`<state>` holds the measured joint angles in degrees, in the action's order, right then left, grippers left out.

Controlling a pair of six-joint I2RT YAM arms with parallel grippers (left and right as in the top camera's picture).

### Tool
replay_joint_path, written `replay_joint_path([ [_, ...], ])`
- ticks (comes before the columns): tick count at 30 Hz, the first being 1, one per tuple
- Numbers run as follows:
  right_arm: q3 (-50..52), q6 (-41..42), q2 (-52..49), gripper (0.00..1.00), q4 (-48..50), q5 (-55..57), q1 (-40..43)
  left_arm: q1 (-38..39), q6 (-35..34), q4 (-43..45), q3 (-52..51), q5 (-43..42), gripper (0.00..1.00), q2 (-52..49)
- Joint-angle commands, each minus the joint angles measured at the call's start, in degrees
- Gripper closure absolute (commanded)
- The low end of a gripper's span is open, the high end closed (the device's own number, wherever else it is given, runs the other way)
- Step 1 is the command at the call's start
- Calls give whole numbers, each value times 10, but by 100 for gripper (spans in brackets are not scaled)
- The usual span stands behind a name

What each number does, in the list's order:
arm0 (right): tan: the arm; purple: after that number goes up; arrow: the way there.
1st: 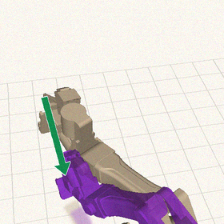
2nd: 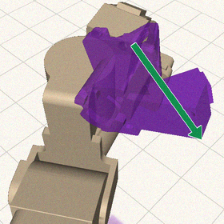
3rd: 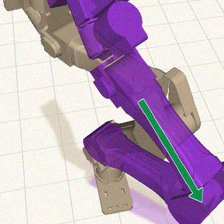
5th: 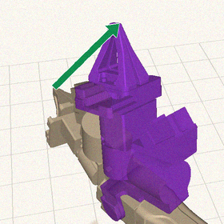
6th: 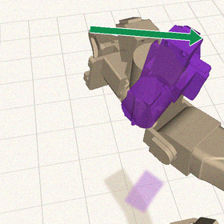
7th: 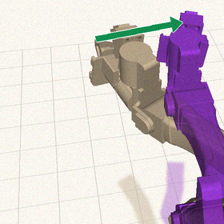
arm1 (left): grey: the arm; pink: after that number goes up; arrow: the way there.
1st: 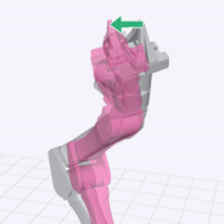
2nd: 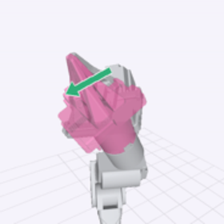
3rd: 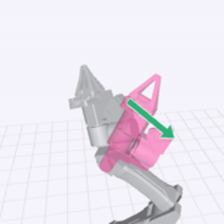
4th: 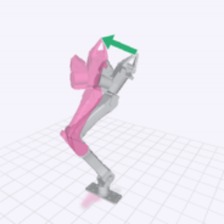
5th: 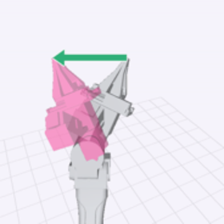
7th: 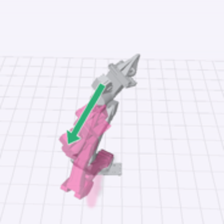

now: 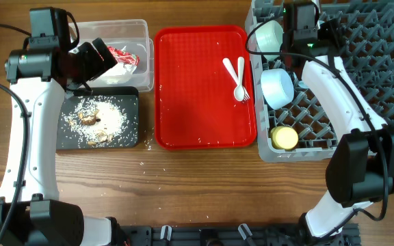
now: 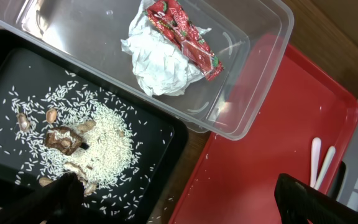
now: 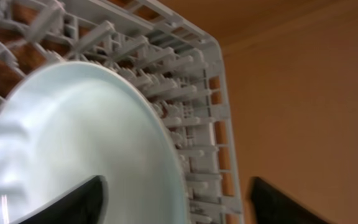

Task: Sort waste into correct bins and load items into the dishwasher rack
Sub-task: 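Grasp the light-blue plate with the right gripper and stand it in the rack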

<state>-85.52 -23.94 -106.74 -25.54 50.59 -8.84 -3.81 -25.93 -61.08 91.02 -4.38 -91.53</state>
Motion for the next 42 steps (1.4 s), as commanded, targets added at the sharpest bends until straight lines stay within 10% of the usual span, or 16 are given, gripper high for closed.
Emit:
replay_joint_path([
  [1,-3,33,39,5,-18,-30,1,2,0,2,-4,-7,0,-4],
  [5,-11,80,101,0,-89,-136,-2,2,0,2,-4,-7,0,-4],
  [13,-11,304,182,1,-100,-785,-19,2,0,2,-4,-7,0,-4],
  [22,-11,481,53,15,-99,-462,-171,2,0,2,-4,-7,0,-4],
  [42,-11,480,-172,24,-107,-367,-166,2,0,2,-4,-7,0,-4],
])
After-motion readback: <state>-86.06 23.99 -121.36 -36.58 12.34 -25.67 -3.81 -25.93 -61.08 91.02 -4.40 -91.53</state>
